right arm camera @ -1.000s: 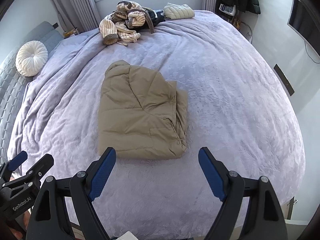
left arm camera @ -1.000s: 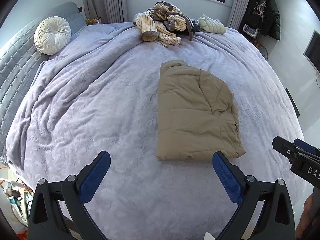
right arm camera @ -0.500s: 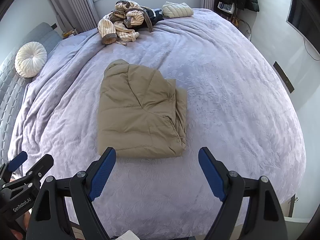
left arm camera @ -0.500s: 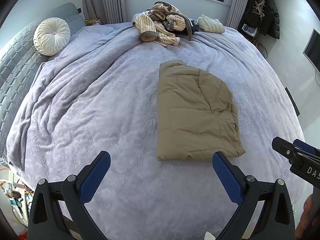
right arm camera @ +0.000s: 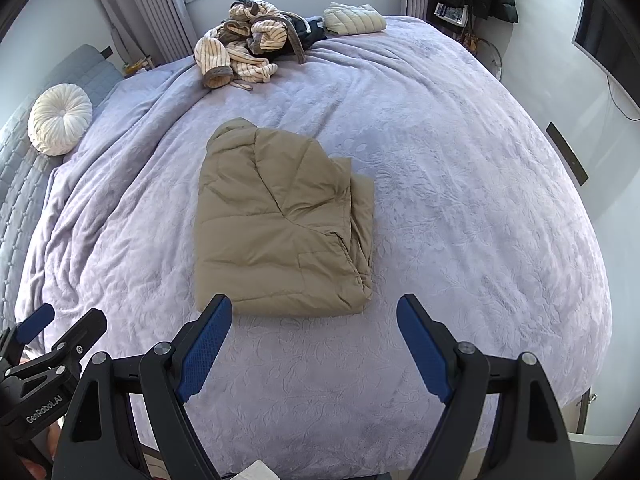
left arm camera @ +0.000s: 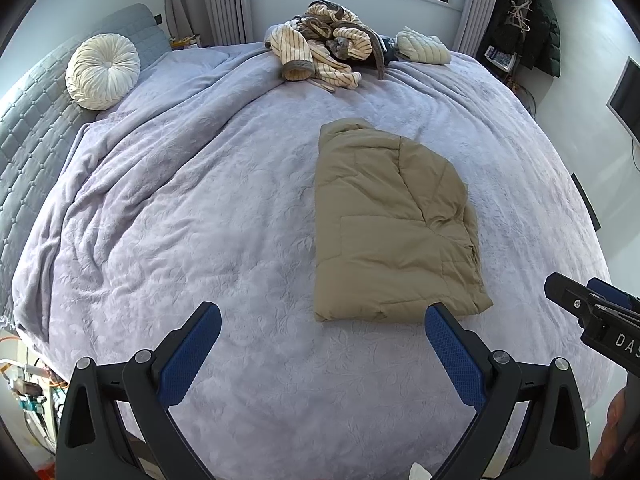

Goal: Fold large clothes

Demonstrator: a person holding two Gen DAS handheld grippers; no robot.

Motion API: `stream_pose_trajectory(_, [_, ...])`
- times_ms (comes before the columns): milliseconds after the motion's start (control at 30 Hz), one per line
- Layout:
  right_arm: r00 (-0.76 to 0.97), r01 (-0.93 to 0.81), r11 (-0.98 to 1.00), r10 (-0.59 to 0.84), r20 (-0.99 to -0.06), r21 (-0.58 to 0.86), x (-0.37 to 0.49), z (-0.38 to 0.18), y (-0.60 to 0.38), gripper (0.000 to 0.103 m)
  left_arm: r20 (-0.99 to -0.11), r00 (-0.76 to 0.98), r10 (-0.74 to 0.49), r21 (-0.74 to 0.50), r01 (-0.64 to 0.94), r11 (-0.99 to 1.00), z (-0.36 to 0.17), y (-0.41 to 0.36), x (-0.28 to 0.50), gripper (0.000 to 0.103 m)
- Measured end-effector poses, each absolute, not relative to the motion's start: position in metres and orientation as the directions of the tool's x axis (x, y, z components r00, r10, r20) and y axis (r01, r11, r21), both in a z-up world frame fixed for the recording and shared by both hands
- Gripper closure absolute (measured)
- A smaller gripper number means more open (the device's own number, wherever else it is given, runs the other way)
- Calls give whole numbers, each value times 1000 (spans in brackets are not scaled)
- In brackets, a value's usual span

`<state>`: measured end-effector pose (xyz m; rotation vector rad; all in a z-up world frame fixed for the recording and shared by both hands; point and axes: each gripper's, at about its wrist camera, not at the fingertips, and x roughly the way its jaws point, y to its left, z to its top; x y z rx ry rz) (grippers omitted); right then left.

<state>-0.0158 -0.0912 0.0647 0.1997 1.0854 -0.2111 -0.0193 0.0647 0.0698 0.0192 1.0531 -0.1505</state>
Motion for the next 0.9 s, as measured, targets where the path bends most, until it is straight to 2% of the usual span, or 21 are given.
stream_pose_trajectory(900, [448, 264, 963, -72, -891, 55, -14, 65, -93, 16, -871, 478, -117, -57, 138, 989, 67, 64, -12, 1])
